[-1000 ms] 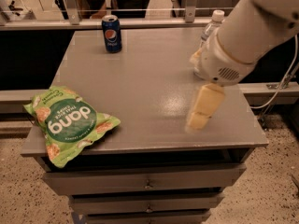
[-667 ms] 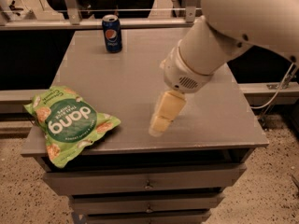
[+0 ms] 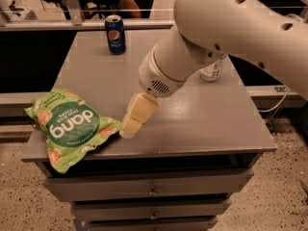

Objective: Move green rice chip bag near blue plastic bottle

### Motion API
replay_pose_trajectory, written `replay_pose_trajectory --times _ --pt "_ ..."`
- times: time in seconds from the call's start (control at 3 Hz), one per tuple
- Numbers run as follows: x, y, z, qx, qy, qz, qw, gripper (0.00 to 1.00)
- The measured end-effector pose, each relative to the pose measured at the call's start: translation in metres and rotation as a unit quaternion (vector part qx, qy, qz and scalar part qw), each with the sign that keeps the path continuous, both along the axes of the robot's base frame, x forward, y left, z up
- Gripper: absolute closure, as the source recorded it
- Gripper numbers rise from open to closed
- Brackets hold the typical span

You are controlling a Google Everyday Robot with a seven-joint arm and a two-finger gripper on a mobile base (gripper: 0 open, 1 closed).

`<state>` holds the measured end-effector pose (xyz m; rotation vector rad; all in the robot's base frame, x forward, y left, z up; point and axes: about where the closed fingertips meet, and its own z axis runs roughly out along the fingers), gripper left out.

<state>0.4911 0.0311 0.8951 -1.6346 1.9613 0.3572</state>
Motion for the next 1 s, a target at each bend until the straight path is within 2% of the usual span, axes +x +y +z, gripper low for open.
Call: replay_pose_trajectory --times 0.33,0.67,1.0 --pt "-0.001 0.022 -0.011 0.026 0.006 -0.008 0.9996 0.00" --pt "0.005 0.064 -0.034 0.074 0.028 -0.026 0.9965 0.00" --pt "0.019 0.103 -0.048 0.118 0.054 -0.045 0.9905 0.00"
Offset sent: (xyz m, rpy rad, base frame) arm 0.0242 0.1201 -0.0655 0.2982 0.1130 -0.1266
